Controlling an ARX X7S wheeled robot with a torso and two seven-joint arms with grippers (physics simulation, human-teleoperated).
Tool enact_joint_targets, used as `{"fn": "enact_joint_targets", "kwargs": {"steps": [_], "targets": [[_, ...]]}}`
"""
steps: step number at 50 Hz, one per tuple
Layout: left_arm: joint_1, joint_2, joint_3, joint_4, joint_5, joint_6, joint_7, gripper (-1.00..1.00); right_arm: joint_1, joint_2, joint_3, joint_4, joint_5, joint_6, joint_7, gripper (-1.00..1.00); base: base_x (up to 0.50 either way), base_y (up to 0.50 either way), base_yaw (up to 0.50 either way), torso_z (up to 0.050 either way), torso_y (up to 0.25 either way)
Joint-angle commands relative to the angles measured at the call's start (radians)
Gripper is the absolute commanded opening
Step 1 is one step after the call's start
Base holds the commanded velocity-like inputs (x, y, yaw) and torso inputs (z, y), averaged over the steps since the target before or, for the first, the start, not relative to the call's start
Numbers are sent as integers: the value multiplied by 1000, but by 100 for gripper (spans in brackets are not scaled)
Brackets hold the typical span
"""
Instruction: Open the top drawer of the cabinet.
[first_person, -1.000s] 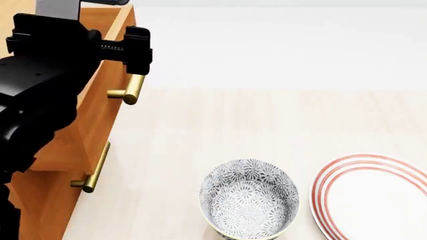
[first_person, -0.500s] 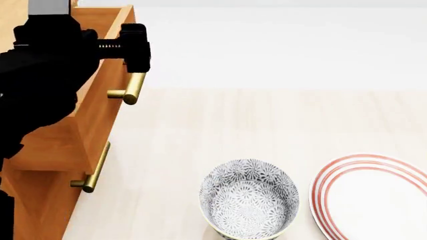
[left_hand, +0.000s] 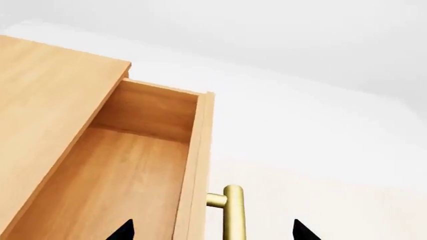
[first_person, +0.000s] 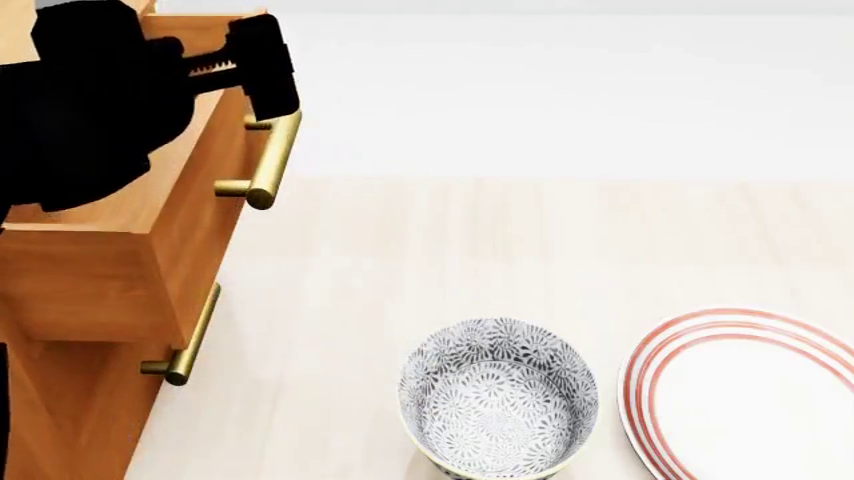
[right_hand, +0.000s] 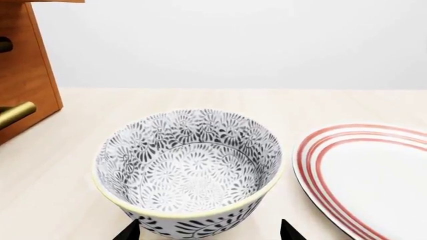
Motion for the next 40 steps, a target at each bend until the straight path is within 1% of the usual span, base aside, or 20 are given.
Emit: {"fn": "enact_joint_targets", "kwargs": {"steps": [1,11,21,29,40], "targets": [[-39,21,-75,-75,-111,-4,-63,100,0,-15,18,-2,-17,0,-16,100,0,0,0,0,0],[-88,14,-96,-149,-171,36,-107,100,-2,-12,14,-9,-13,7,-13,100,0,0,0,0,0],[-101,11,-106,-189,-217,66,-139,100,-1,-12,12,-2,-11,1,-14,100,0,0,0,0,0],[-110,12,-140,-238,-265,93,-188,100,-1,-11,10,-4,-7,4,-14,100,0,0,0,0,0],[-121,-1,-144,-305,-279,139,-214,100,2,-10,10,-2,-1,8,-11,100,0,0,0,0,0]]}}
